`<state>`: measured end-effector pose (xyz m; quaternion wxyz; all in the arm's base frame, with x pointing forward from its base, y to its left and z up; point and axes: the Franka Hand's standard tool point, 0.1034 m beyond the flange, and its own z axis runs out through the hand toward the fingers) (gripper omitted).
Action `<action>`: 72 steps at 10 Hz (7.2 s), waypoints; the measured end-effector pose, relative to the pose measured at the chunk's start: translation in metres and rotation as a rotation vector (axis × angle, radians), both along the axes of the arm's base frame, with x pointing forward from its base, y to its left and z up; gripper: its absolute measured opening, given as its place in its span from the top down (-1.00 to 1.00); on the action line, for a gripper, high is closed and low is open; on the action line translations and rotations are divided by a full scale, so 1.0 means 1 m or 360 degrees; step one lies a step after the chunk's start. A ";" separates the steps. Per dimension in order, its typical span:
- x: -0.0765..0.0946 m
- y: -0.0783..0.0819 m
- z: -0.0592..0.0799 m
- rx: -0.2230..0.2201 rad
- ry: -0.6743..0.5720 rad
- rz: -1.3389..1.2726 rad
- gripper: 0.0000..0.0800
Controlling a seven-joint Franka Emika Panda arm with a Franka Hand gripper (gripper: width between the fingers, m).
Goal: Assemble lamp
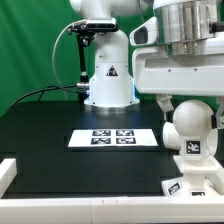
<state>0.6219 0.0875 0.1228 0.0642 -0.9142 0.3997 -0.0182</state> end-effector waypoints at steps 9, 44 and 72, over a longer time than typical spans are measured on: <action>0.002 0.006 -0.007 -0.0054 0.0009 -0.0072 -0.43; 0.004 0.016 -0.011 0.0232 0.0035 -0.1369 -0.43; 0.009 -0.003 -0.008 -0.0223 -0.0127 0.0963 -0.43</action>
Offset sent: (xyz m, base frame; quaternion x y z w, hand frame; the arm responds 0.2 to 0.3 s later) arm 0.0000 0.0000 0.0000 0.0000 0.0000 0.0650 0.9979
